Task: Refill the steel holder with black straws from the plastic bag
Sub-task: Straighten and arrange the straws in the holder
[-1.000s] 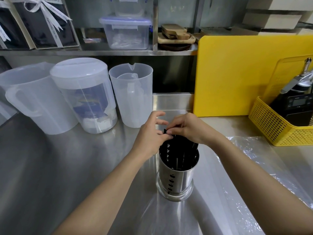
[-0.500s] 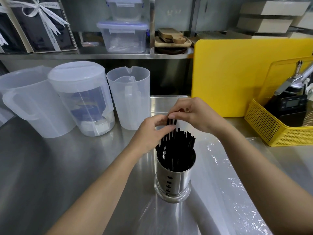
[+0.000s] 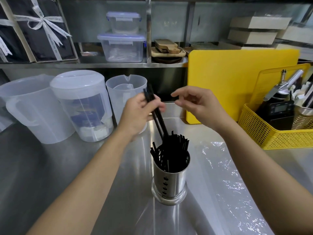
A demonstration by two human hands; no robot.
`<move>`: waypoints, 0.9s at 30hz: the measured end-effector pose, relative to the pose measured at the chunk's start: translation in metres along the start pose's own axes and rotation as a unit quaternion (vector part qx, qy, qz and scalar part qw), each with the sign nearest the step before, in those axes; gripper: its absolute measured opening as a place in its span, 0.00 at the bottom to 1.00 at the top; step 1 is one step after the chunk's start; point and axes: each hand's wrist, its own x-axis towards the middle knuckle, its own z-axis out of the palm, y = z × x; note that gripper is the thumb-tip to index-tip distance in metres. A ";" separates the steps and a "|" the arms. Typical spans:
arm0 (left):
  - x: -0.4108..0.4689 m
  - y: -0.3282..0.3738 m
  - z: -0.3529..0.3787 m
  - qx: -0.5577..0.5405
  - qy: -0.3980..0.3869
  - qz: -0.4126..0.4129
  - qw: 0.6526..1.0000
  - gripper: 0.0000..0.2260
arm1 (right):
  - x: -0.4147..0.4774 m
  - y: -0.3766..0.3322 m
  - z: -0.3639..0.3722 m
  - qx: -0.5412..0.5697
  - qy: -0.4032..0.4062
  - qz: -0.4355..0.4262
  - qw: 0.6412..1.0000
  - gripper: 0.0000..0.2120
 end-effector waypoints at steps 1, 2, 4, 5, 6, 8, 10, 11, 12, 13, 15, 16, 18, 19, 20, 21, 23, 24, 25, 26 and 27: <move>0.002 0.001 -0.004 -0.025 0.041 -0.008 0.999 0.03 | -0.003 0.003 -0.002 0.000 -0.007 0.013 1.000 0.09; 0.005 0.001 -0.009 -0.060 0.079 -0.022 0.995 0.03 | -0.006 0.005 -0.004 0.002 -0.019 0.027 0.999 0.11; 0.009 -0.001 -0.019 -0.161 0.139 -0.068 0.975 0.03 | -0.013 0.006 -0.005 0.006 -0.051 0.053 0.997 0.15; 0.010 -0.004 -0.022 -0.219 0.160 -0.098 0.957 0.03 | -0.017 0.005 -0.005 0.010 -0.067 0.061 0.996 0.18; 0.011 -0.006 -0.024 -0.280 0.175 -0.130 0.935 0.04 | -0.020 0.003 -0.005 0.017 -0.083 0.067 0.994 0.20; 0.008 -0.011 -0.023 -0.387 0.189 -0.180 0.884 0.04 | -0.025 -0.002 0.000 0.046 -0.116 0.077 0.989 0.24; 0.003 -0.013 -0.016 -0.439 0.192 -0.214 0.851 0.05 | -0.029 -0.008 0.006 0.074 -0.130 0.077 0.986 0.26; 0.000 -0.015 -0.011 -0.449 0.189 -0.229 0.843 0.06 | -0.031 -0.010 0.010 0.081 -0.118 0.069 0.987 0.26; -0.003 -0.016 -0.007 -0.454 0.182 -0.242 0.838 0.06 | -0.033 -0.013 0.013 0.082 -0.095 0.057 0.990 0.24; -0.006 -0.017 -0.002 -0.452 0.170 -0.254 0.838 0.06 | -0.034 -0.014 0.015 0.079 -0.069 0.042 0.994 0.21; -0.012 -0.018 0.006 -0.434 0.140 -0.278 0.845 0.05 | -0.036 -0.016 0.020 0.078 -0.021 0.012 0.997 0.12; -0.014 -0.019 0.010 -0.415 0.127 -0.290 0.853 0.05 | -0.036 -0.017 0.022 0.079 0.003 0.002 0.997 0.08; -0.020 -0.020 0.013 -0.355 0.117 -0.308 0.875 0.05 | -0.037 -0.018 0.025 0.070 0.053 -0.006 0.996 0.04; -0.021 -0.022 0.014 -0.314 0.124 -0.309 0.889 0.04 | -0.038 -0.018 0.024 0.060 0.079 -0.005 0.995 0.04; -0.024 -0.023 0.014 -0.268 0.139 -0.302 0.904 0.04 | -0.039 -0.019 0.023 0.046 0.105 -0.004 0.993 0.06; -0.025 -0.025 0.013 -0.220 0.161 -0.287 0.918 0.03 | -0.040 -0.021 0.021 0.033 0.128 -0.003 0.991 0.07; -0.030 -0.025 0.009 -0.102 0.194 -0.231 0.948 0.03 | -0.043 -0.026 0.016 0.019 0.159 0.001 0.987 0.10; -0.033 -0.025 0.008 -0.045 0.189 -0.194 0.962 0.03 | -0.044 -0.027 0.014 0.014 0.161 0.006 0.987 0.11; -0.037 -0.023 0.007 -0.002 0.172 -0.158 0.973 0.02 | -0.045 -0.028 0.012 0.004 0.154 0.014 0.988 0.12; -0.040 -0.021 0.007 0.029 0.147 -0.127 0.980 0.02 | -0.045 -0.028 0.011 -0.010 0.138 0.023 0.990 0.13; -0.044 -0.020 0.008 0.055 0.121 -0.103 0.986 0.03 | -0.046 -0.027 0.011 -0.030 0.115 0.037 0.992 0.14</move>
